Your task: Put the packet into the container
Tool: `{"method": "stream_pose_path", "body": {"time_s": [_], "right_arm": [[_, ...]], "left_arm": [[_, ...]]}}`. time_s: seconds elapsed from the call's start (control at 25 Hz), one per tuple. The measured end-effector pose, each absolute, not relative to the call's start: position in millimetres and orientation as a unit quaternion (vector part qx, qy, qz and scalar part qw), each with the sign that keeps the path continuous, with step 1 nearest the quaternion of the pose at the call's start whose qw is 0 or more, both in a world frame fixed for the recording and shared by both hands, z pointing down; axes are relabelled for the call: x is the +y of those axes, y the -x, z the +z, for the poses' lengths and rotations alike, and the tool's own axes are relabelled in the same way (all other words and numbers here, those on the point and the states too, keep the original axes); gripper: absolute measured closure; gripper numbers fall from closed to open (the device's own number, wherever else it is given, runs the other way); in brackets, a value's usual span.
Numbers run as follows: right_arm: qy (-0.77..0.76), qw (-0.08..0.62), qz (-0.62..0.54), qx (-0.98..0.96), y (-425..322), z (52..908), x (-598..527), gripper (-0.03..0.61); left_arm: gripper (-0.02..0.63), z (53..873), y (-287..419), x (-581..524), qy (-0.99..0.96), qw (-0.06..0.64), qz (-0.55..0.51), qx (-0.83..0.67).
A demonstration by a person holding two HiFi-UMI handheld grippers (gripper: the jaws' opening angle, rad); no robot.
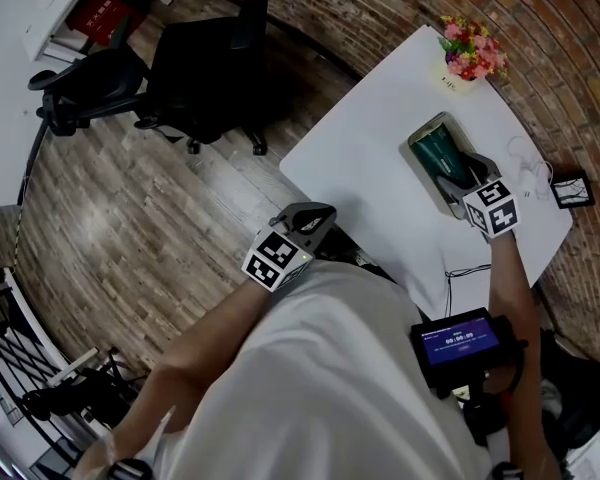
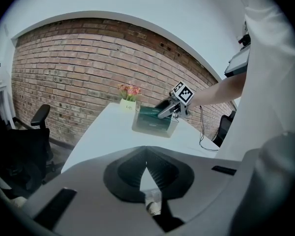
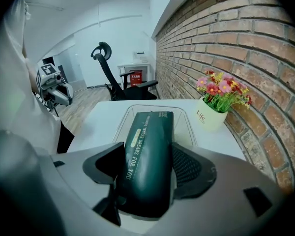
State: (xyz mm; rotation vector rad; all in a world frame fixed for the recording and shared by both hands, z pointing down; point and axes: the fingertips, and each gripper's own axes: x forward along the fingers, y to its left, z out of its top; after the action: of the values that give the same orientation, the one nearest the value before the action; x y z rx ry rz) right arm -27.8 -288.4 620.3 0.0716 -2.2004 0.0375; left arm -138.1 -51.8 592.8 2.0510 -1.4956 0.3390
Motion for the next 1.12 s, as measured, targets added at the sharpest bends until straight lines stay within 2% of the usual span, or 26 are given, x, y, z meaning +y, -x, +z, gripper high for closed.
{"method": "stream_pose_path", "body": {"time_s": [0.64, 1.12], "right_arm": [[-0.037, 0.523, -0.002, -0.852, 22.3, 636.6, -292.9, 0.264], [-0.118, 0.467, 0.018, -0.876, 16.1, 597.7, -300.6, 0.264]], "left_arm": [[0.603, 594.1, 155.2, -41.7, -0.75, 0.29, 0.12, -0.582], [0.603, 589.1, 149.9, -54.5, -0.781, 0.274, 0.133, -0.546]]}}
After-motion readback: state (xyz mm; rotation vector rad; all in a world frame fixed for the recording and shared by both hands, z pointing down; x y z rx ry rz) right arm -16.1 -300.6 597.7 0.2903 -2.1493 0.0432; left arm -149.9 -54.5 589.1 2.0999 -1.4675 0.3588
